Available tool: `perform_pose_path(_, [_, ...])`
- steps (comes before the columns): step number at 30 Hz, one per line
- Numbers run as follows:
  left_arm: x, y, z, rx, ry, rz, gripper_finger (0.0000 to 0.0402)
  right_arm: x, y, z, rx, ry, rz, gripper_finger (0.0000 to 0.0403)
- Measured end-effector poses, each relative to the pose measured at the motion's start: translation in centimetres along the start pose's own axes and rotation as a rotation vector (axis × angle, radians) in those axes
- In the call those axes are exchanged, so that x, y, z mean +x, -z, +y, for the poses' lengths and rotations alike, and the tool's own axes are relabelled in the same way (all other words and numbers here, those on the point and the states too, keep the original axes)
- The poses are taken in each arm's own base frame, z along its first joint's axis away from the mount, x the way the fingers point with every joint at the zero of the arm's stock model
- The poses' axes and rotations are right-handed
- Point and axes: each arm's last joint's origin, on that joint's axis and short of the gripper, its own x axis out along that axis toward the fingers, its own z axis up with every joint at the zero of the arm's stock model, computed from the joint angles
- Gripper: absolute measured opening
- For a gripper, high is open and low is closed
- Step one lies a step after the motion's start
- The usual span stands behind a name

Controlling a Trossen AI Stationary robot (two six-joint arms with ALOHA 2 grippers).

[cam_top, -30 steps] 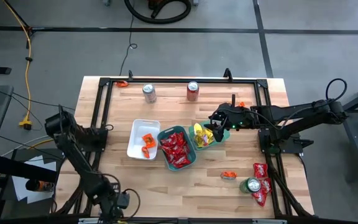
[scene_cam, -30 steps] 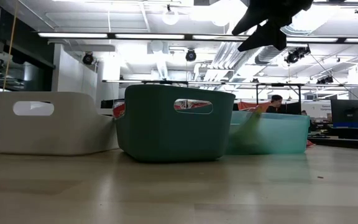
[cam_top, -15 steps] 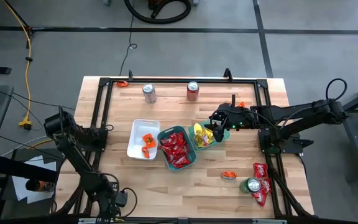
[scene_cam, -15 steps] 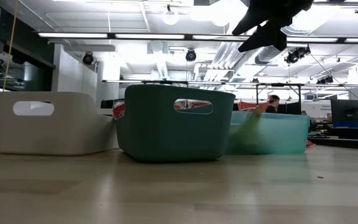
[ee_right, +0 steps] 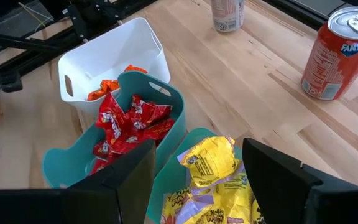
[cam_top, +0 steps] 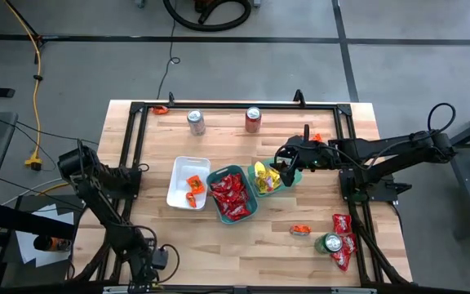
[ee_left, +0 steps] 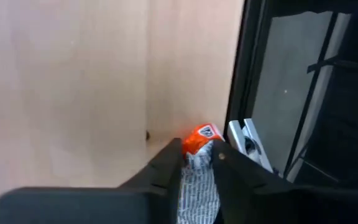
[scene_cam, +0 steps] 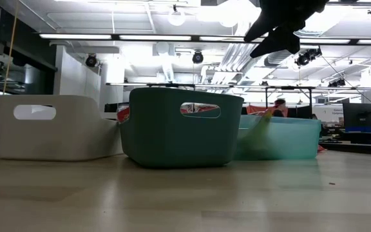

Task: Sort candy
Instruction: Put the orange chocolate into the white bin

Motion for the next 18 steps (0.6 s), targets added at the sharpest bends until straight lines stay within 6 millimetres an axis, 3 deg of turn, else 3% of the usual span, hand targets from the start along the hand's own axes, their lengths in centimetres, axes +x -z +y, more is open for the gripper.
perform_pose_path(4, [0.0,0.0,-0.1,0.033,0.022,0.007,0.0014,0.0,0.0,0.0,-0.005,0.0,0.0,0.0236])
perform_pose_path(9, [-1.8,-0.6,0.2,0.039,0.036,0.013,0.0002,0.0,0.0,0.0,-0.009,0.003,0.0,0.0236])
perform_pose_path(14, [-8.4,-1.8,1.3,0.074,0.081,-0.15,0.0,0.0,0.0,-0.1,-0.006,0.02,-0.009,0.0236])
perform_pose_path(18, [-15.6,-2.5,3.6,0.027,0.046,-0.544,0.0,0.0,-0.1,-0.1,0.001,0.023,-0.015,0.0236])
